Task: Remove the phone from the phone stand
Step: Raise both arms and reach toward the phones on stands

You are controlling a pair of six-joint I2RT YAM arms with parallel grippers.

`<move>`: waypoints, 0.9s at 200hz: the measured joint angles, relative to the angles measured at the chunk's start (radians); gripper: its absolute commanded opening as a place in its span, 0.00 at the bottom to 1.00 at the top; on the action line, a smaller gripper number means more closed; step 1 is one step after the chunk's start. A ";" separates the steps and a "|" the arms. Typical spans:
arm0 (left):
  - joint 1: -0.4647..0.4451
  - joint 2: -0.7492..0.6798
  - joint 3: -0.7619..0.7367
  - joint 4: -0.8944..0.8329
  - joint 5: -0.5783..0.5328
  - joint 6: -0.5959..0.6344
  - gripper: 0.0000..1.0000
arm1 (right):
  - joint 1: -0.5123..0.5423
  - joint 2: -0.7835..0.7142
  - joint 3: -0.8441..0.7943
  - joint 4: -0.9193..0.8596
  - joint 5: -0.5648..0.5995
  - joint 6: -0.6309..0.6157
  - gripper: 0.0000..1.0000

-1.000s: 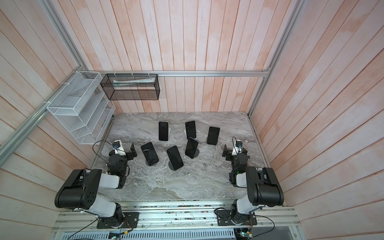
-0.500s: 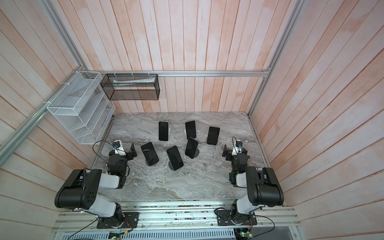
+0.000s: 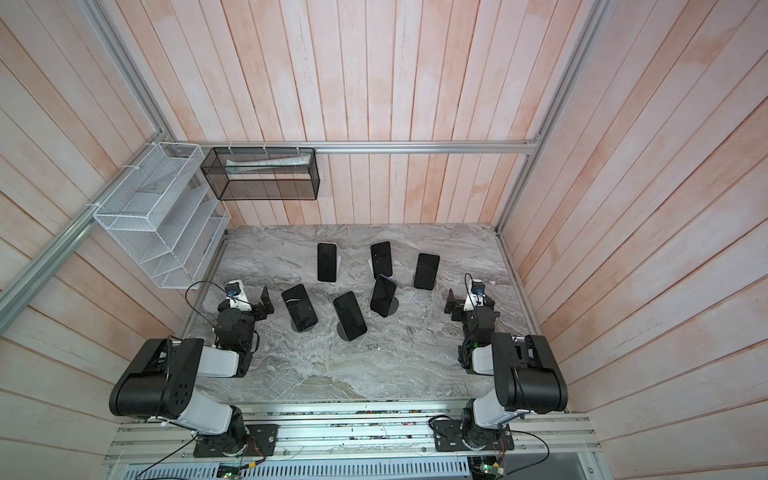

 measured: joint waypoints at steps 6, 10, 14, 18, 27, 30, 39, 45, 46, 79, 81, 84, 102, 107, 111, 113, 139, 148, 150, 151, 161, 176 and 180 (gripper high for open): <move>0.000 0.000 0.000 0.000 0.000 0.000 1.00 | 0.000 0.000 0.000 0.000 0.000 0.000 0.98; 0.000 0.000 0.000 0.000 0.000 0.000 1.00 | 0.000 0.000 0.000 0.000 0.000 0.000 0.98; 0.000 0.000 0.000 0.000 0.000 0.000 1.00 | 0.000 0.000 0.000 0.000 0.000 0.000 0.98; 0.000 0.000 0.000 0.000 0.000 0.000 1.00 | 0.000 0.000 0.000 0.000 0.000 0.000 0.98; -0.003 0.000 0.000 0.000 -0.001 0.002 1.00 | 0.000 0.000 0.000 0.000 0.000 0.000 0.98; -0.005 0.000 0.000 0.000 -0.001 0.003 1.00 | 0.000 0.000 0.000 0.000 0.000 0.000 0.98; -0.010 0.000 0.000 -0.002 -0.001 0.007 1.00 | 0.000 0.000 0.000 0.000 0.000 0.000 0.98; -0.012 0.000 0.002 -0.005 0.000 0.008 1.00 | 0.000 0.000 0.000 0.000 0.000 0.000 0.98; -0.013 0.000 0.002 -0.005 0.000 0.008 1.00 | 0.000 0.000 0.000 0.000 0.000 0.000 0.98; -0.015 -0.033 0.014 -0.065 -0.007 0.009 1.00 | 0.000 0.000 0.000 0.000 0.005 0.001 0.98; -0.015 -0.037 0.016 -0.073 -0.008 0.009 1.00 | 0.000 0.000 0.000 0.000 0.006 0.001 0.98; -0.015 -0.051 0.023 -0.095 -0.008 0.009 1.00 | 0.000 0.000 0.000 0.000 0.010 0.004 0.98; -0.017 -0.150 0.087 -0.232 -0.014 0.009 1.00 | 0.001 -0.022 0.034 -0.077 0.055 0.019 0.98; -0.017 -0.181 0.105 -0.260 -0.016 0.009 1.00 | 0.001 -0.034 0.066 -0.133 0.066 0.021 0.98; -0.018 -0.209 0.118 -0.285 -0.017 0.009 1.00 | 0.001 -0.044 0.105 -0.187 0.076 0.023 0.98; -0.018 -0.220 0.125 -0.296 -0.019 0.009 1.00 | 0.001 -0.046 0.116 -0.201 0.078 0.023 0.98; -0.019 -0.406 0.183 -0.437 -0.054 -0.005 1.00 | 0.035 -0.117 0.338 -0.454 0.158 0.047 0.98; -0.019 -0.462 0.209 -0.500 -0.072 -0.028 1.00 | 0.051 -0.141 0.415 -0.556 0.187 0.072 0.98; -0.019 -0.470 0.213 -0.510 -0.075 -0.033 1.00 | 0.053 -0.144 0.427 -0.570 0.189 0.077 0.98; -0.019 -0.484 0.223 -0.531 -0.079 -0.039 1.00 | 0.057 -0.149 0.452 -0.606 0.191 0.085 0.98; -0.019 -0.532 0.278 -0.637 -0.099 -0.090 1.00 | 0.067 -0.163 0.557 -0.752 0.195 0.121 0.98; -0.017 -0.589 0.399 -0.818 -0.124 -0.223 1.00 | 0.072 -0.180 0.713 -0.921 0.179 0.220 0.98; -0.015 -0.600 0.436 -0.870 -0.128 -0.264 1.00 | 0.071 -0.186 0.732 -0.941 0.179 0.242 0.97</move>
